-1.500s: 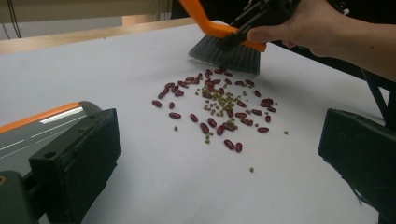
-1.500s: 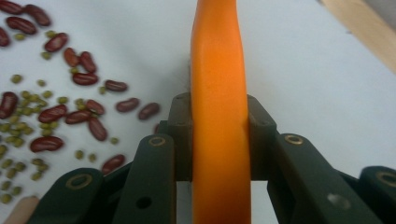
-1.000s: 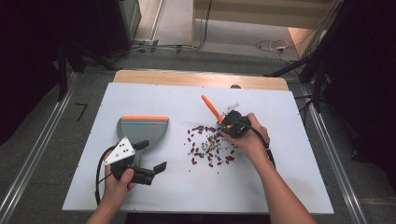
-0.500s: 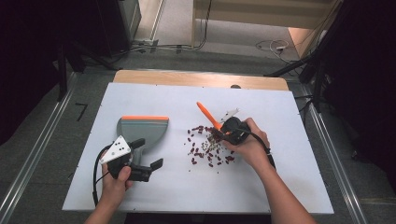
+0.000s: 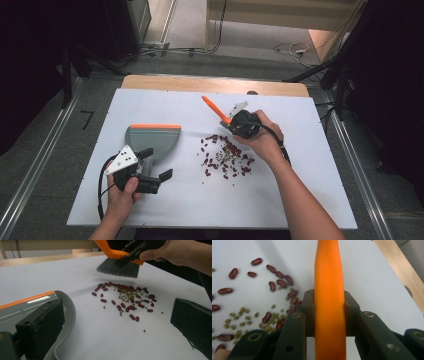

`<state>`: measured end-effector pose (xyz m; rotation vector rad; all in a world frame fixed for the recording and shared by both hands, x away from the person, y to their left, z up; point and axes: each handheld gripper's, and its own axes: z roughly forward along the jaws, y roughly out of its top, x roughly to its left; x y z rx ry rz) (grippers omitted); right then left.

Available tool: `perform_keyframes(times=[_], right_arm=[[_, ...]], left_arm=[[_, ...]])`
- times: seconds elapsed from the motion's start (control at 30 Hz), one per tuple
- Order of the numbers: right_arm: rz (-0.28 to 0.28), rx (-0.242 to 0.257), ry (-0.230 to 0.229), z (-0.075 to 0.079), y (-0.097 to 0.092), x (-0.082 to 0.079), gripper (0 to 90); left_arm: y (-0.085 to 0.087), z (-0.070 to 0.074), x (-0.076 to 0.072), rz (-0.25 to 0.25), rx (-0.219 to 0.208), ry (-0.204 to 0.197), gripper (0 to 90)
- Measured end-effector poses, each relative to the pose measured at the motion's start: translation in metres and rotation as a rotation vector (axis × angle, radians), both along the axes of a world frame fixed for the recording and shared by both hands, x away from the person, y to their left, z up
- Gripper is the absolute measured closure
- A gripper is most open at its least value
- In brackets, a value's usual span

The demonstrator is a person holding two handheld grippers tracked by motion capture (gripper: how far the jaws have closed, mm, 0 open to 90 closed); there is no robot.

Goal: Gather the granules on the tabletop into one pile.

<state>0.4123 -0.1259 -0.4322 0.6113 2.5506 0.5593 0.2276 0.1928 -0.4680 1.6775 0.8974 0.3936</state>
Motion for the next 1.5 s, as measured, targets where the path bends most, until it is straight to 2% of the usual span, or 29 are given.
perform_keyframes(times=[0.03,0.13,0.2,0.23,0.4,0.53,0.6,0.77,1.0,1.1,1.17,1.2,1.23,1.33,1.4,1.5], right_arm=[[0.036,-0.016,-0.002,-0.002,0.004,0.005,68.8],[0.093,-0.057,-0.046,-0.010,0.014,0.013,68.8],[0.111,-0.074,-0.034,-0.016,0.021,0.014,68.9],[0.119,-0.062,-0.026,-0.018,0.023,0.013,68.8],[0.153,-0.109,-0.017,-0.022,0.031,0.000,68.8],[0.178,-0.093,-0.010,-0.023,0.028,-0.009,68.7],[0.208,-0.089,0.001,-0.022,0.027,-0.014,68.7],[0.227,-0.091,0.000,-0.022,0.026,-0.030,68.7],[0.274,-0.083,0.018,-0.019,0.021,-0.042,68.7],[0.270,-0.074,0.021,-0.015,0.018,-0.041,68.7],[0.270,-0.067,-0.003,-0.012,0.017,-0.037,68.8],[0.247,-0.060,-0.009,-0.010,0.017,-0.036,68.8],[0.252,-0.052,-0.007,-0.008,0.017,-0.033,68.8],[0.247,-0.050,-0.019,-0.004,0.025,-0.026,68.7],[0.257,-0.067,-0.046,-0.003,0.033,-0.020,68.7],[0.269,-0.088,-0.051,-0.005,0.046,-0.014,68.7]], left_arm=[[0.000,0.000,0.000,-0.002,0.001,0.000,0.0],[0.002,-0.001,0.000,0.001,-0.001,0.003,0.0],[0.004,-0.002,0.000,-0.001,-0.002,0.006,0.0],[0.004,-0.002,0.000,0.001,-0.003,0.008,0.0],[0.005,-0.003,0.000,-0.001,-0.006,0.009,0.0],[0.005,-0.003,0.000,0.001,-0.006,0.010,0.0],[0.004,-0.002,-0.001,0.000,-0.004,0.010,0.0],[0.003,-0.002,-0.001,-0.003,0.001,0.008,0.0],[0.002,-0.003,-0.001,-0.005,0.002,0.010,0.0],[0.003,-0.003,0.000,-0.004,0.000,0.009,0.0],[0.003,-0.002,0.000,-0.004,-0.001,0.010,0.0],[0.003,-0.002,0.000,-0.004,-0.001,0.010,0.0],[0.003,-0.002,-0.001,-0.005,-0.002,0.010,0.0],[0.003,-0.001,-0.001,-0.004,-0.005,0.007,0.0],[0.003,-0.001,-0.001,-0.005,-0.004,0.006,0.0],[0.003,-0.002,-0.001,-0.002,-0.006,0.006,0.0]])
